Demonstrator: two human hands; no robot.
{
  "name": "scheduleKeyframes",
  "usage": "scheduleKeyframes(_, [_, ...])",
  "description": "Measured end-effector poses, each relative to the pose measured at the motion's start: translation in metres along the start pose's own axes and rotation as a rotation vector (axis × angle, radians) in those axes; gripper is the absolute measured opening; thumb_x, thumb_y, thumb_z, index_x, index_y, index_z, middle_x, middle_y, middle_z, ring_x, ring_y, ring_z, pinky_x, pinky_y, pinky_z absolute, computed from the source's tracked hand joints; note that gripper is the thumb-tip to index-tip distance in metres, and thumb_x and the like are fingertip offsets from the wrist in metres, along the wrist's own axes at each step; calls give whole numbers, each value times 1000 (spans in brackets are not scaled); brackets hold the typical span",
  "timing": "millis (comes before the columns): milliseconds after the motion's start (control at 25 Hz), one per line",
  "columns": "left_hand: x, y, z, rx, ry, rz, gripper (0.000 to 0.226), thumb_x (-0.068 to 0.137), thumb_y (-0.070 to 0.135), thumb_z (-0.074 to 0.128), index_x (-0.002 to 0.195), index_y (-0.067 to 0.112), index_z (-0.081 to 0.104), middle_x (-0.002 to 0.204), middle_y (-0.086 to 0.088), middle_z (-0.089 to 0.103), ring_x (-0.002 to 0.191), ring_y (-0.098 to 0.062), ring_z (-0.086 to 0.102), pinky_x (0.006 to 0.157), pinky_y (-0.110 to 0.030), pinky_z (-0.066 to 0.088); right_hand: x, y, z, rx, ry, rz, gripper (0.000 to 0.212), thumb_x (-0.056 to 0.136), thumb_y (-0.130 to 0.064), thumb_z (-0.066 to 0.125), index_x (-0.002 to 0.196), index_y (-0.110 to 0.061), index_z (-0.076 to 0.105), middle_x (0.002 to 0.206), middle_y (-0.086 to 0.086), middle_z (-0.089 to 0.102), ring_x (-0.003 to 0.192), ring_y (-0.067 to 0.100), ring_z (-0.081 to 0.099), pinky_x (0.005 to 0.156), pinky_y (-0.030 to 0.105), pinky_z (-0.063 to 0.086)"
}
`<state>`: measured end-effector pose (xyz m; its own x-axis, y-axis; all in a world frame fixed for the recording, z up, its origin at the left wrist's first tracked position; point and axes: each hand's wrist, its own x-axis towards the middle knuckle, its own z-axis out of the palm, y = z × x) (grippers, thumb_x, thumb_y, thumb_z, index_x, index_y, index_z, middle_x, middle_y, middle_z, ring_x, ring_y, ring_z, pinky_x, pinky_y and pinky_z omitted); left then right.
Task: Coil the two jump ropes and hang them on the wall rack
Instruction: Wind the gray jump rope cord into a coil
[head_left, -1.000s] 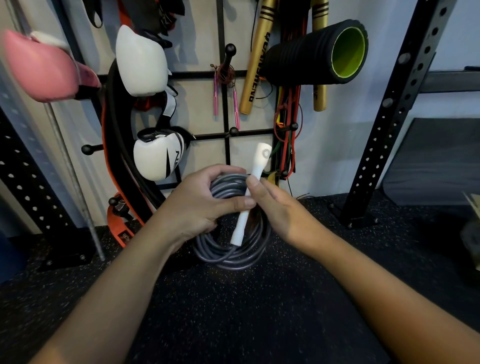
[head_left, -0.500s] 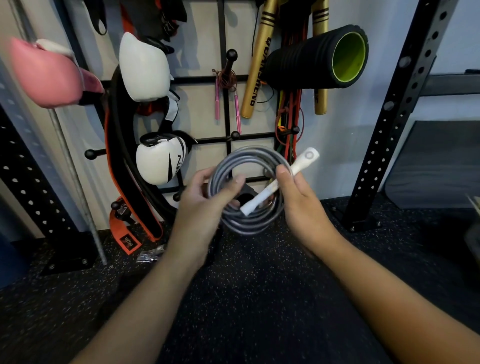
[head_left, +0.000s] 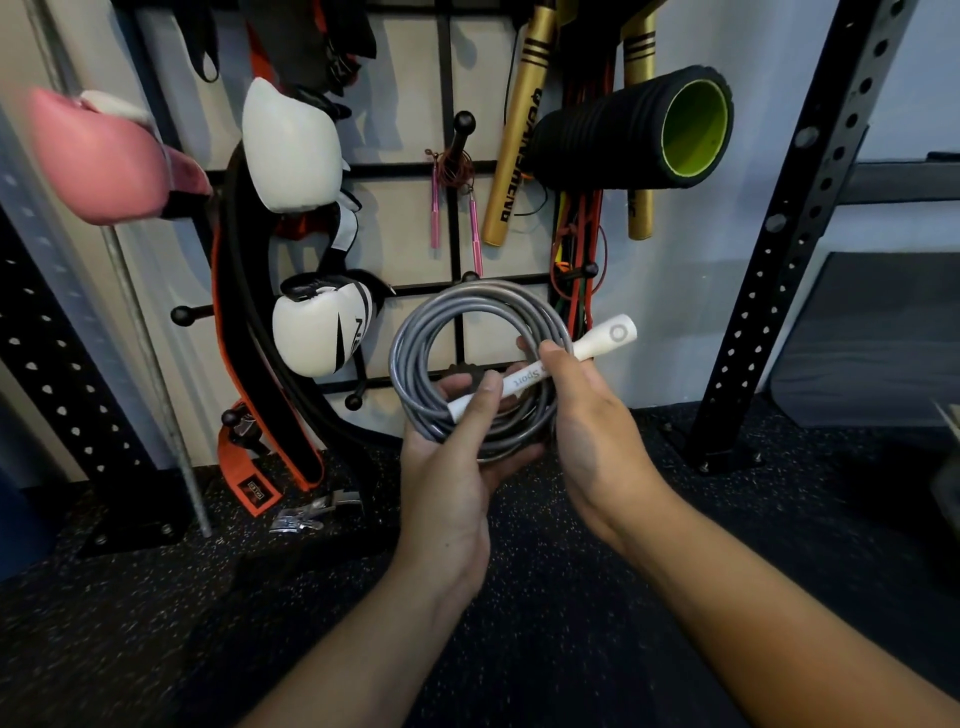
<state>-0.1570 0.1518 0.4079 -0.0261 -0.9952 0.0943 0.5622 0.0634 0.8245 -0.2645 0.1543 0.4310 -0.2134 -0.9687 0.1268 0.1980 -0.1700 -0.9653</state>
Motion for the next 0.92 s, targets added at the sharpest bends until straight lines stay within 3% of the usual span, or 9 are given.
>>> scheduleKeyframes(80, [1, 2, 1, -1, 9, 18, 30, 94, 16, 68, 121, 3, 61, 108, -16, 78, 98, -29, 77, 72, -42, 62, 0, 1, 2, 11, 11, -11, 29, 107, -35, 46, 114, -15, 67, 87, 0, 79, 84, 7, 76, 72, 21, 58])
scheduleKeyframes(200, [6, 8, 1, 73, 28, 98, 22, 96, 12, 66, 116, 7, 61, 100, -13, 78, 83, -23, 77, 57, -34, 60, 1, 3, 4, 51, 34, 32, 30, 104, -38, 52, 113, -15, 69, 102, 15, 77, 97, 25, 74, 80, 37, 58])
scheduleKeyframes(360, [7, 5, 3, 76, 57, 144, 14, 98, 12, 62, 111, 9, 59, 91, -9, 78, 73, -24, 74, 49, -29, 55, 4, 4, 3, 165, -39, 99, 28, 101, -34, 61, 117, -13, 69, 97, 11, 72, 87, 24, 65, 63, 30, 44])
scheduleKeyframes(440, [9, 4, 0, 48, 69, 140, 15, 99, 13, 61, 110, 3, 59, 88, -19, 76, 65, -31, 72, 45, -28, 53, 4, 5, 1, 218, -76, 107, 34, 96, -30, 68, 120, -6, 65, 100, 18, 60, 84, 29, 55, 60, 32, 41])
scheduleKeyframes(560, [17, 9, -5, 105, 40, 174, 22, 99, 12, 61, 113, -4, 57, 101, -33, 70, 72, -42, 73, 42, -28, 51, 6, 4, -3, 246, -83, 83, 29, 93, -23, 73, 116, -10, 61, 100, 16, 58, 75, 18, 54, 60, 31, 42])
scheduleKeyframes(720, [31, 26, -15, 266, -45, 245, 8, 98, 6, 60, 91, 7, 56, 76, -6, 70, 61, -27, 69, 38, -26, 45, 4, 2, -4, 324, -129, 79, 36, 86, -22, 77, 116, -13, 60, 93, 8, 66, 70, 14, 58, 56, 27, 45])
scheduleKeyframes(920, [34, 37, -19, 332, -104, 286, 9, 97, 6, 61, 92, 9, 54, 72, 4, 68, 62, -23, 70, 38, -26, 46, 4, -1, -4, 386, -168, 69, 49, 82, -17, 76, 126, -8, 57, 91, 10, 72, 64, 15, 60, 50, 24, 49])
